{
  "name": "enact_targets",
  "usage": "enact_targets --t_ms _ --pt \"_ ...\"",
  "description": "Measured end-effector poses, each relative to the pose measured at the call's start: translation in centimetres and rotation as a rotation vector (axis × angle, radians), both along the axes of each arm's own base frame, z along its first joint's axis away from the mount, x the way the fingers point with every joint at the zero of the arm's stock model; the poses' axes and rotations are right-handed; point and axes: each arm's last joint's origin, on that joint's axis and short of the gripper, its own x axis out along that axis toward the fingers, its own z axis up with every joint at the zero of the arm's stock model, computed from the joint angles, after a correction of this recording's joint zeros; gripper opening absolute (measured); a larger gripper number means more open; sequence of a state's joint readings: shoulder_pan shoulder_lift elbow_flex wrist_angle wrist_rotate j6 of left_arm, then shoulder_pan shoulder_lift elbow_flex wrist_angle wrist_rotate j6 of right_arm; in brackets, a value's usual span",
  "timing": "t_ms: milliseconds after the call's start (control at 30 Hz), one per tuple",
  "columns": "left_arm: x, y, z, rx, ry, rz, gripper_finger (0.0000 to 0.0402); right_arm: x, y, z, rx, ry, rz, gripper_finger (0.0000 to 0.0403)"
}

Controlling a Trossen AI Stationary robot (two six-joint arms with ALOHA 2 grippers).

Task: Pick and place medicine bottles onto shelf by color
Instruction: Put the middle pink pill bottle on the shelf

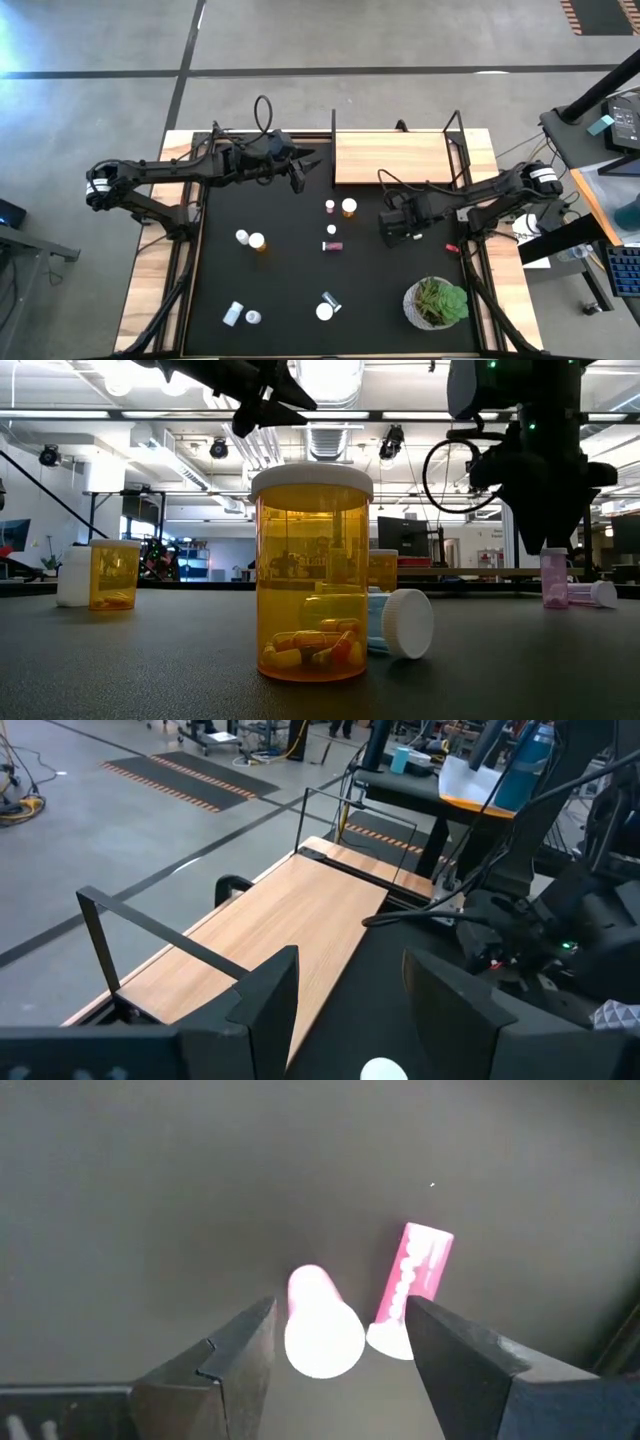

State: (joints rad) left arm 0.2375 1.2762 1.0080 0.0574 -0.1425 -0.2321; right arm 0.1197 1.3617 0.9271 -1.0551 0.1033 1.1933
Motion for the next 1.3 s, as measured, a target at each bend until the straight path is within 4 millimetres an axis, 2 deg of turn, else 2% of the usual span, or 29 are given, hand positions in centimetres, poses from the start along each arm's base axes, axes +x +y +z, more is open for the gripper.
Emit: enact_targets --t_ms 200,867,1100,1300 --pt "0.0 0.0 0.0 0.002 0.000 0.000 0.0164 -0.1 -0.2 -0.3 0.013 0.009 -0.002 0.0208" --pt "0.0 0.0 0.0 0.002 0.002 0.001 0.0164 -0.1 0.1 -1.5 0.086 -0.030 0.009 0.0110" --pt "0.0 0.0 0.0 0.003 0.002 0.001 0.0164 -0.2 0.0 -1.3 0.119 -0.037 0.011 0.0114" --pt "0.0 0.0 0.0 0.003 0.002 0.000 0.0164 -0.1 -0.7 0.1 0.132 -0.096 0.010 0.0113"
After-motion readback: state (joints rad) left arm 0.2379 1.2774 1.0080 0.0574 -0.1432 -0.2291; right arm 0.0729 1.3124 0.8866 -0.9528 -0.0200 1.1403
